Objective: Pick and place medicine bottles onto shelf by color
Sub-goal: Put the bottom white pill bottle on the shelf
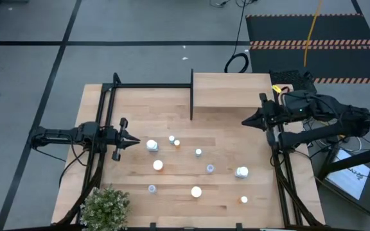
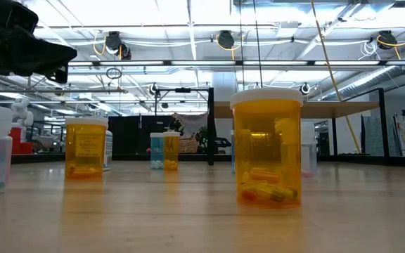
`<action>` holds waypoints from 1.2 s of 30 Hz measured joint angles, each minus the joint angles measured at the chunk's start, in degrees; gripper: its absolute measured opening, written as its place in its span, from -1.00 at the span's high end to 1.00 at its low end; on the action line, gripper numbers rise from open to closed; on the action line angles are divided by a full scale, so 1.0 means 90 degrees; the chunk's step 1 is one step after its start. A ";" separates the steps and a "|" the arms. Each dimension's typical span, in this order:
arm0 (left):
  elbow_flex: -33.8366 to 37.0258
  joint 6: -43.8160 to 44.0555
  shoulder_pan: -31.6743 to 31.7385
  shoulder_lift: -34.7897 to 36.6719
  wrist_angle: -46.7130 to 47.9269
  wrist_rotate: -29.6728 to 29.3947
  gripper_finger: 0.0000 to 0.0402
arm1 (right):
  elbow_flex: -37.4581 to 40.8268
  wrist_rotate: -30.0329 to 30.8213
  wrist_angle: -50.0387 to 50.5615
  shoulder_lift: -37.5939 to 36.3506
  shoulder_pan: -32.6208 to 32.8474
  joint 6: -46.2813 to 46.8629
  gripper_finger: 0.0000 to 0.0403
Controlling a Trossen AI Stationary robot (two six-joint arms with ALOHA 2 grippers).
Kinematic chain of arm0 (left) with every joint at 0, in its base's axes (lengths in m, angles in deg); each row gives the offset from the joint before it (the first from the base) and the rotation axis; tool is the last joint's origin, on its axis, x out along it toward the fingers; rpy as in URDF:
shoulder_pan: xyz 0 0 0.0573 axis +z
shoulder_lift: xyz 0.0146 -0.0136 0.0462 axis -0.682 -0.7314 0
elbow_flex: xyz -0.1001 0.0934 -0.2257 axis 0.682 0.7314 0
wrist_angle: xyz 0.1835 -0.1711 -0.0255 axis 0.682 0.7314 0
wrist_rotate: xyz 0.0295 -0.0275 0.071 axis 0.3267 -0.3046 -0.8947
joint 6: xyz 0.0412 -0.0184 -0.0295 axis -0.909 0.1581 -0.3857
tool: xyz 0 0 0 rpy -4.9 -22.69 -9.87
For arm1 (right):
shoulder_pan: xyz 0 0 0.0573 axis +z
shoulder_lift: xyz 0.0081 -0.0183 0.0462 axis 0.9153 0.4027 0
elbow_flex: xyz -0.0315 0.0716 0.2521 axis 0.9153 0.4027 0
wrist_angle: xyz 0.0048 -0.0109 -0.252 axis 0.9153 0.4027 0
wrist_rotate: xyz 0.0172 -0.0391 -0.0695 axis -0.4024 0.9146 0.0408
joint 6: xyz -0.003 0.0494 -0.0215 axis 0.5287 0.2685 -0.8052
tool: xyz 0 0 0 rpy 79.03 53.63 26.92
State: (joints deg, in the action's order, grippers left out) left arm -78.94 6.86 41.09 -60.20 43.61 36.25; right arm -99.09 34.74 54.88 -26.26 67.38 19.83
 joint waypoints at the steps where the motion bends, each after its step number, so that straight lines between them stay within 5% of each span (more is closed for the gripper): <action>1: -0.0001 0.0228 -0.0001 -0.0001 -0.0103 0.0001 0.81 | 0.0003 0.0000 0.0021 0.0032 0.0000 0.0002 1.00; 11: -0.1285 0.0629 0.0002 -0.0536 -0.0079 0.0001 0.81 | 0.0229 0.0194 -0.0370 0.0180 -0.0002 -0.0088 1.00; 26: -0.5212 0.0252 -0.0008 -0.3460 0.2691 -0.0003 0.82 | 0.0973 0.0189 -0.1079 0.0190 0.0000 -0.0093 1.00; 36: -0.5483 -0.0328 -0.0003 -0.4486 0.3001 -0.0003 0.81 | 0.2188 0.0168 -0.1805 0.0180 0.0000 0.0429 1.00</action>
State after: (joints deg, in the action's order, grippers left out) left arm -128.28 3.91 41.07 -100.57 70.62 36.22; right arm -79.40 36.25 38.63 -24.64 67.38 23.69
